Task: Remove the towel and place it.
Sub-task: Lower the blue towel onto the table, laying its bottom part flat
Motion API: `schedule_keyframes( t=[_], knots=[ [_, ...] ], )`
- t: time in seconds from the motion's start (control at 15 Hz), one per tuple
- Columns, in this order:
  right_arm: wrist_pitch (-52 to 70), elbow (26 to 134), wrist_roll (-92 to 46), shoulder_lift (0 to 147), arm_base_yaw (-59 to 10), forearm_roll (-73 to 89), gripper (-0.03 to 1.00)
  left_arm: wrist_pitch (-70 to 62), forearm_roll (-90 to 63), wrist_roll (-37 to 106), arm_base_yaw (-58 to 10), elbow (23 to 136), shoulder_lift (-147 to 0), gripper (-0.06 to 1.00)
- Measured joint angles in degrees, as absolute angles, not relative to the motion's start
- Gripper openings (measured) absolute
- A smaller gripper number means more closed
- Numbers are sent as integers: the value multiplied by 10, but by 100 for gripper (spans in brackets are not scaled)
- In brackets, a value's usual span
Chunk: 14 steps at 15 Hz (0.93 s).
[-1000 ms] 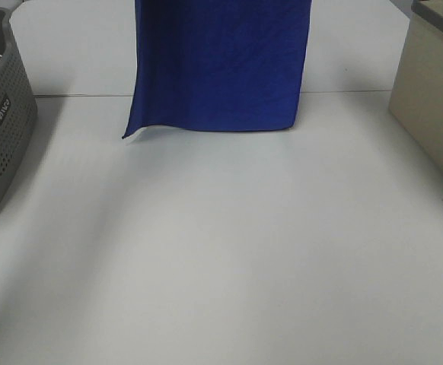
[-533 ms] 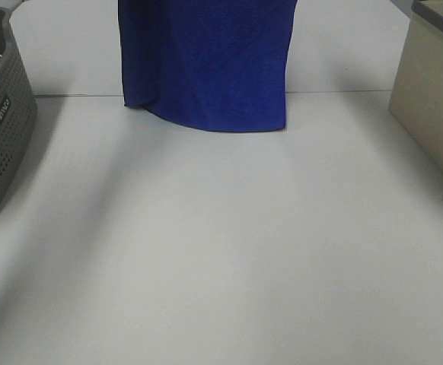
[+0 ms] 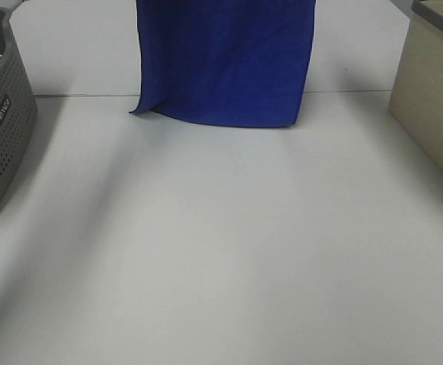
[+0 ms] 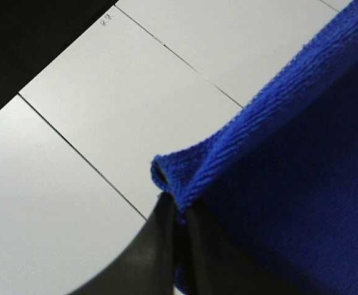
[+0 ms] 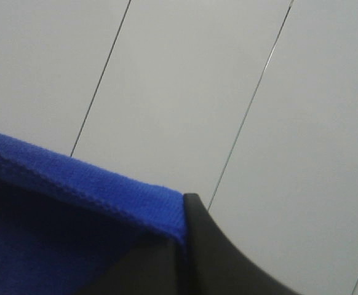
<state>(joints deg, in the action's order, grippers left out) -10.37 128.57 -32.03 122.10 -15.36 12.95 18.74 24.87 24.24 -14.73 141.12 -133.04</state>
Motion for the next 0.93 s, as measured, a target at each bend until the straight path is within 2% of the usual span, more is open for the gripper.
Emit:
schedule_keyframes(
  t=[0.93],
  knots=[
    [-115,1305,-289,1221,-154,109,2,207,252,264,-142,1423,-1331,1]
  ],
)
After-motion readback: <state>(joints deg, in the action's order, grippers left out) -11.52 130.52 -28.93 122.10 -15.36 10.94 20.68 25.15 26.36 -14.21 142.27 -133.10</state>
